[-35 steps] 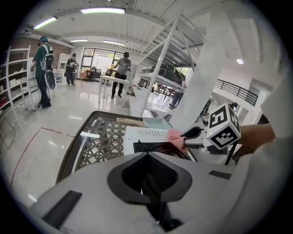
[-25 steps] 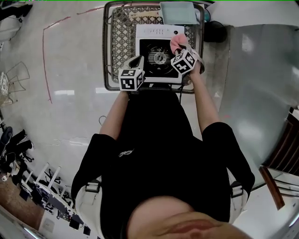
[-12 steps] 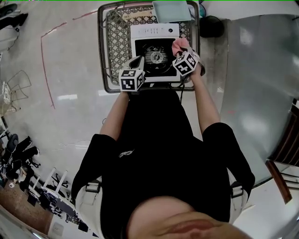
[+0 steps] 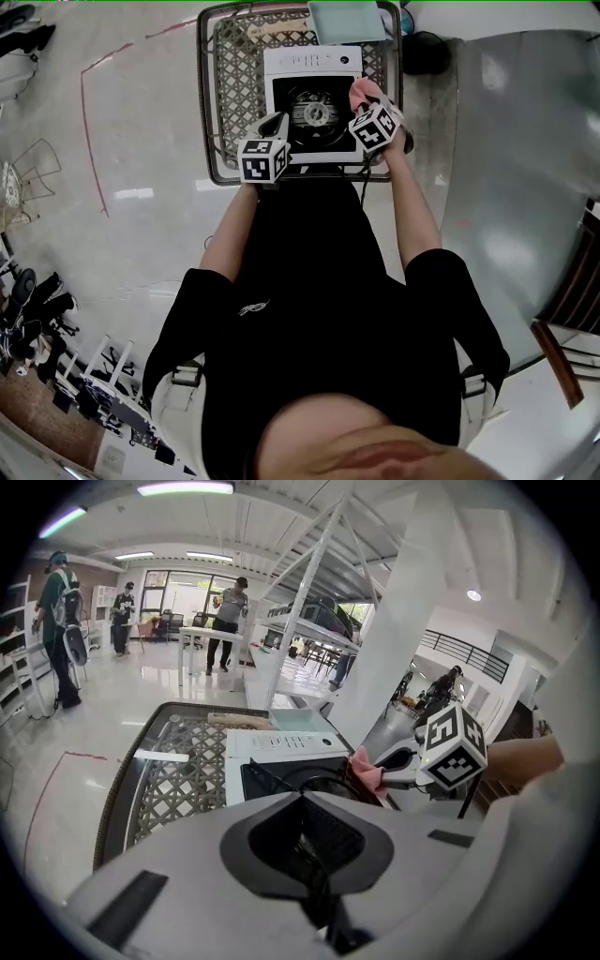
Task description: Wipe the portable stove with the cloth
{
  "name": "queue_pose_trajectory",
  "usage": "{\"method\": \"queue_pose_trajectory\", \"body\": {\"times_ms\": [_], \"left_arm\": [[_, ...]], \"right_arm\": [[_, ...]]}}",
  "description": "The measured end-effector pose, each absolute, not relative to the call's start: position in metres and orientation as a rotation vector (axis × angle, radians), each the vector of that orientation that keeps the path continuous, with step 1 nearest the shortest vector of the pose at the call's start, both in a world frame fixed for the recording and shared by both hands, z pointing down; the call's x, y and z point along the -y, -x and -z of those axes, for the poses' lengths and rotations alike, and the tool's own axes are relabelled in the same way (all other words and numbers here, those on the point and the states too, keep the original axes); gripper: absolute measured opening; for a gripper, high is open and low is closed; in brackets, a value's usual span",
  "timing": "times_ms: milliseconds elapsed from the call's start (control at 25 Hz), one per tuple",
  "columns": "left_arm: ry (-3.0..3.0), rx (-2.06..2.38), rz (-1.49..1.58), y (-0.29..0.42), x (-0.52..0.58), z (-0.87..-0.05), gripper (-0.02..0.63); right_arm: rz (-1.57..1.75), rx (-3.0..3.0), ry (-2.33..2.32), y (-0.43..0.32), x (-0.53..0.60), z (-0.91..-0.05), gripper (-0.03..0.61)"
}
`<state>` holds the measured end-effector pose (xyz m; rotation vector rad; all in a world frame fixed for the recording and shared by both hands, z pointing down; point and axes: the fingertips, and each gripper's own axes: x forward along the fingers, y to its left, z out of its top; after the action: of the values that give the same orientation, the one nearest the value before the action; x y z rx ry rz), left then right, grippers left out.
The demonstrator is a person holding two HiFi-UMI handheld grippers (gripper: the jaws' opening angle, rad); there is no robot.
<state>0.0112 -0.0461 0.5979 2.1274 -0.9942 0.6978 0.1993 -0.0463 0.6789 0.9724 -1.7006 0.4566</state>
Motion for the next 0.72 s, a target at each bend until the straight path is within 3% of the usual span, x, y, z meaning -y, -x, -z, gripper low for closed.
{"method": "queue_pose_trajectory", "body": {"times_ms": [320, 720], "left_arm": [[-2.073, 1.057, -0.642, 0.016, 0.057, -0.603, 0.0], [-2.009, 1.079, -0.58, 0.037, 0.072, -0.619, 0.0]], "right_arm": [[-0.516, 1.688, -1.043, -0.2, 0.051, -0.665, 0.051], [-0.364, 1.85, -1.074, -0.155, 0.114, -0.584, 0.051]]}}
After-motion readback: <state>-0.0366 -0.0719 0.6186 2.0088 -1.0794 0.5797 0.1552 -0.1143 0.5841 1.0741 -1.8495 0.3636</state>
